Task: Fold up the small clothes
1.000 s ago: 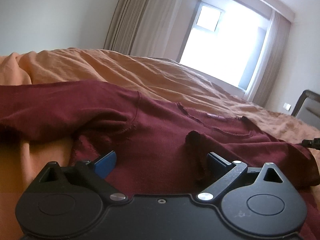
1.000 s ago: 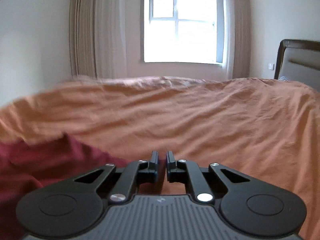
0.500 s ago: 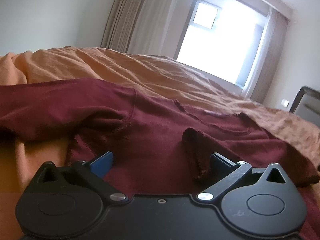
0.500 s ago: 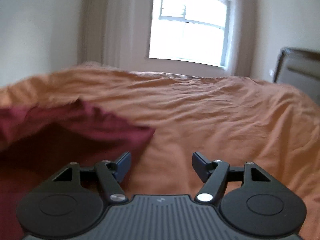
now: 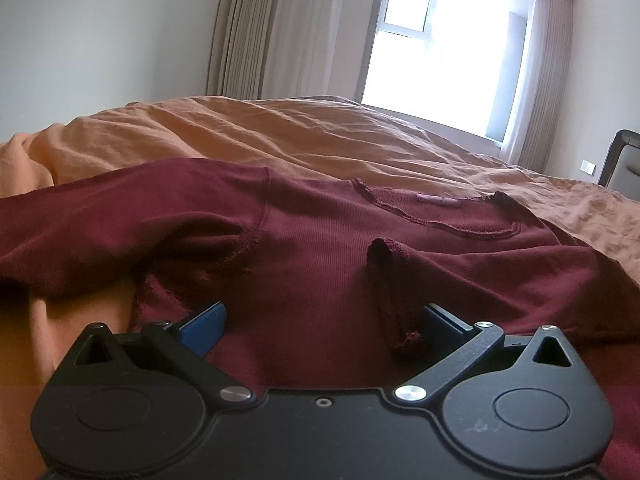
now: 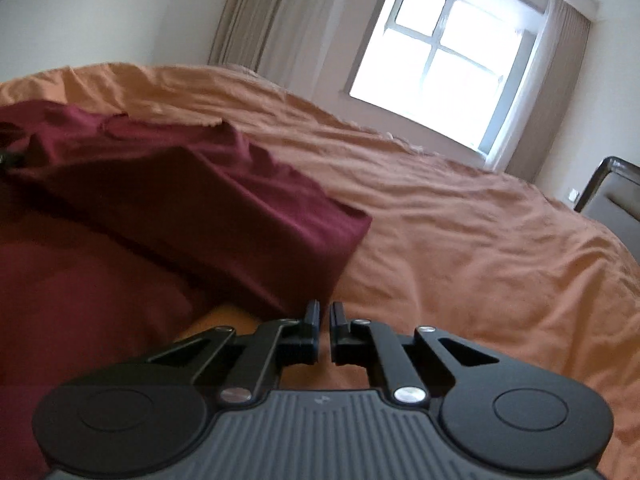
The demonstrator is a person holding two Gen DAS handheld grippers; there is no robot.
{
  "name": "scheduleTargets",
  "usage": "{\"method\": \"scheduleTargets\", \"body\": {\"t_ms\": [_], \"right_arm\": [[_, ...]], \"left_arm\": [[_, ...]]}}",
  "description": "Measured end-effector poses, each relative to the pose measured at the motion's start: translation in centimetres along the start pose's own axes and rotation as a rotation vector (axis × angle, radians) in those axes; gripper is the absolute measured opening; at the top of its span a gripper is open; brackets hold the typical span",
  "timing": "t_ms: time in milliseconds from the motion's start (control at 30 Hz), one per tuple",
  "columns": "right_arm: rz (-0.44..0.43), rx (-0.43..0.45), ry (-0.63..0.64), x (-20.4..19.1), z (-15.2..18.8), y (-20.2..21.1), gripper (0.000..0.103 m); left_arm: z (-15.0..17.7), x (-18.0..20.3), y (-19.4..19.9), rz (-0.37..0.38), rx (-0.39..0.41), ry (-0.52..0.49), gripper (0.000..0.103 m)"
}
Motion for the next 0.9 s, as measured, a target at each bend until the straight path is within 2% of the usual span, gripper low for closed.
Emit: {"method": "scheduleTargets", "body": {"t_ms": [167, 333, 433, 500, 533, 600, 633, 700, 733, 767, 833, 900], "right_arm": [[-0.012, -0.050, -0.007, -0.3, 1.3, -0.7, 0.002], [-0.007, -0.022, -0.027, -0.3, 1.5, -0.6, 0.003], [0.008, 0.015, -0.078, 0.7, 1.4, 0.2, 0.007], [0.043, 0.066, -0.140, 2.2, 0.4, 1.3, 0.023], [0.058, 0.098, -0.177, 3.0, -0.3, 1.9, 0.028], [0.072, 0.150, -0.241, 4.4, -1.7, 2.4, 0.042], [0.060, 0.155, -0.265, 4.8, -2.4, 2.1, 0.043], [0.005, 0.162, -0.321, 4.9, -3.8, 1.1, 0.044], [-0.024, 0.163, -0.336, 4.6, -4.4, 0.4, 0.044], [-0.050, 0.160, -0.343, 4.2, -4.8, -0.4, 0.044], [-0.102, 0.147, -0.349, 3.1, -5.4, -2.2, 0.046], [-0.104, 0.122, -0.344, 2.3, -5.0, -3.8, 0.046]], "left_arm": [[-0.2, -0.1, 0.3, 0.027, 0.023, 0.028, 0.102], [-2.0, -0.8, 2.7, 0.224, 0.103, 0.167, 0.102], [-2.9, -0.5, 2.9, 0.280, 0.074, 0.196, 0.100], [-3.1, 0.5, 2.3, 0.309, 0.015, 0.178, 0.090], [-3.1, 1.0, 1.9, 0.311, -0.015, 0.169, 0.084], [-3.1, 1.8, 1.1, 0.306, -0.064, 0.159, 0.080], [-3.1, 2.2, 0.5, 0.294, -0.094, 0.163, 0.073], [-2.8, 2.7, -0.5, 0.254, -0.153, 0.172, 0.050], [-2.7, 2.8, -1.0, 0.232, -0.181, 0.173, 0.025], [-2.6, 2.9, -1.3, 0.217, -0.196, 0.167, 0.011], [-2.5, 2.9, -1.1, 0.204, -0.173, 0.143, 0.008], [-3.0, 2.8, 0.2, 0.206, -0.118, 0.095, 0.006]]}}
Point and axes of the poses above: each gripper's, at about its wrist camera, not at the fingertips, and y roughly against the way its jaws point, x to its right, z to its underside, the point moved 10 cm from there along -y, roughly the way its jaws point, and after that the axes turned 1 degree about y, right-handed, at the moved point
